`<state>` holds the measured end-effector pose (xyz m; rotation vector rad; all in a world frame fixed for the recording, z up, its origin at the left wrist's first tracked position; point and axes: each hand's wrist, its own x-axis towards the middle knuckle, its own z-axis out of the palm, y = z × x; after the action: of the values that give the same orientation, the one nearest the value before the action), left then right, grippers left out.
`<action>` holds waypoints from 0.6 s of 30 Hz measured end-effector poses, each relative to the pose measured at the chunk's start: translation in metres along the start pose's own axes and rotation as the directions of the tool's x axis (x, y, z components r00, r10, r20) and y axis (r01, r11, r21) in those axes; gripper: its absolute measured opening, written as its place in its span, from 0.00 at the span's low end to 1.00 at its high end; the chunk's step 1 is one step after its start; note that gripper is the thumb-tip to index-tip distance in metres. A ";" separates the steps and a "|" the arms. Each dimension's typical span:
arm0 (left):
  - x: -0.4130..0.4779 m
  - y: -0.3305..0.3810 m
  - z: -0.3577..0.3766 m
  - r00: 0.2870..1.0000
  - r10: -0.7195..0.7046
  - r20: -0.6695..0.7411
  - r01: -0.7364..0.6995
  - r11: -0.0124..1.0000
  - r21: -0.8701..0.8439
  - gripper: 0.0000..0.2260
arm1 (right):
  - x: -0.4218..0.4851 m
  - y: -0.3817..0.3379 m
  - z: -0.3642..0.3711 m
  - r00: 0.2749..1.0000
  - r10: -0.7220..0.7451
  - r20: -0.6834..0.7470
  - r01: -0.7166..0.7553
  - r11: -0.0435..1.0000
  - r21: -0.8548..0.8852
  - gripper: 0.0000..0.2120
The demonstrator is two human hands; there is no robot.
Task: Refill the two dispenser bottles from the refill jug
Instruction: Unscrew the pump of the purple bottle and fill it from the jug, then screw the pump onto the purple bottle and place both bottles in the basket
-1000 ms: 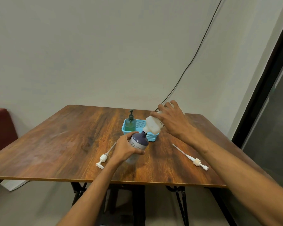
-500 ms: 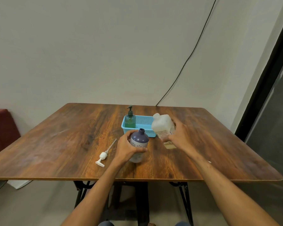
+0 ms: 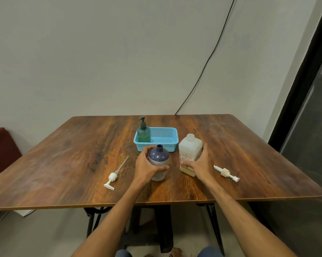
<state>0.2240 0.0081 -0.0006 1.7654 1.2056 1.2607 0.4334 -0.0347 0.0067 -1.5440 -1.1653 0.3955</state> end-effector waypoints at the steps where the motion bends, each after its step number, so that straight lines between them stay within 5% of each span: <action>1: 0.000 -0.002 0.001 1.000 -0.009 -0.001 0.009 1.000 0.001 0.40 | -0.001 0.002 0.001 1.000 0.001 0.002 -0.001 1.000 0.010 0.43; 13: -0.002 -0.004 -0.002 0.996 -0.064 0.067 0.067 0.997 -0.046 0.39 | -0.006 0.013 0.004 0.999 0.037 -0.007 -0.037 0.999 0.025 0.48; 18: -0.006 -0.003 -0.006 0.989 -0.085 0.119 0.094 0.993 -0.071 0.47 | -0.009 0.016 0.001 0.999 0.036 0.030 -0.037 0.999 0.022 0.50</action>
<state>0.2169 0.0037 -0.0035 1.6860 1.1423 1.1222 0.4358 -0.0397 -0.0102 -1.5466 -1.1527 0.4555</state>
